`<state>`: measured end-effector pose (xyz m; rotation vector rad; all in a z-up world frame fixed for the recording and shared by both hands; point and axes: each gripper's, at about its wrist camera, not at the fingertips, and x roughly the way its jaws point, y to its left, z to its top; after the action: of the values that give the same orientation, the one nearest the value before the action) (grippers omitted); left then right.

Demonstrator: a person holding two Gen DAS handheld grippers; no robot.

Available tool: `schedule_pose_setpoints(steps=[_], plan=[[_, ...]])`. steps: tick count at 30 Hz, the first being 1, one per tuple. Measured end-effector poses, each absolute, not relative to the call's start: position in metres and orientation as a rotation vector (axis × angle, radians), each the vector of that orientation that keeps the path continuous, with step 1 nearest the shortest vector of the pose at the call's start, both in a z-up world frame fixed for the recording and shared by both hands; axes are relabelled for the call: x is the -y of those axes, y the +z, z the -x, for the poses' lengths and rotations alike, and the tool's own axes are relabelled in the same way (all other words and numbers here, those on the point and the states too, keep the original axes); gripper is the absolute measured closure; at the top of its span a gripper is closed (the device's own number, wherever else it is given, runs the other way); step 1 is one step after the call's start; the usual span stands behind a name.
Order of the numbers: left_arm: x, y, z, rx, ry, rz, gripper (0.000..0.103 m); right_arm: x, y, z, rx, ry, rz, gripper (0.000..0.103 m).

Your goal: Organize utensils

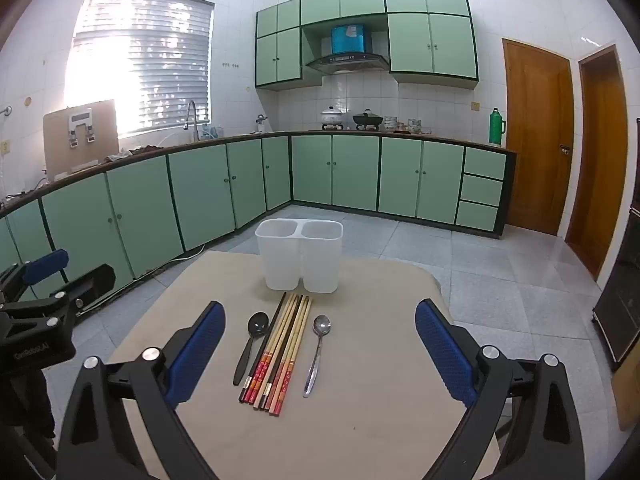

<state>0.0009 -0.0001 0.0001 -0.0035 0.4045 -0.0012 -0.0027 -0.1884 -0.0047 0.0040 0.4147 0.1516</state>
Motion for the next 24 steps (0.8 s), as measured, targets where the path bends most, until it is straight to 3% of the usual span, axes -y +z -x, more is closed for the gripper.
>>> schedule_pose_setpoints(steps=[24], plan=[[-0.0080,0.0089,0.0029,-0.386,0.006,0.001,0.005,0.1886,-0.0044,0.0034,-0.409,0.151,-0.009,0.009]])
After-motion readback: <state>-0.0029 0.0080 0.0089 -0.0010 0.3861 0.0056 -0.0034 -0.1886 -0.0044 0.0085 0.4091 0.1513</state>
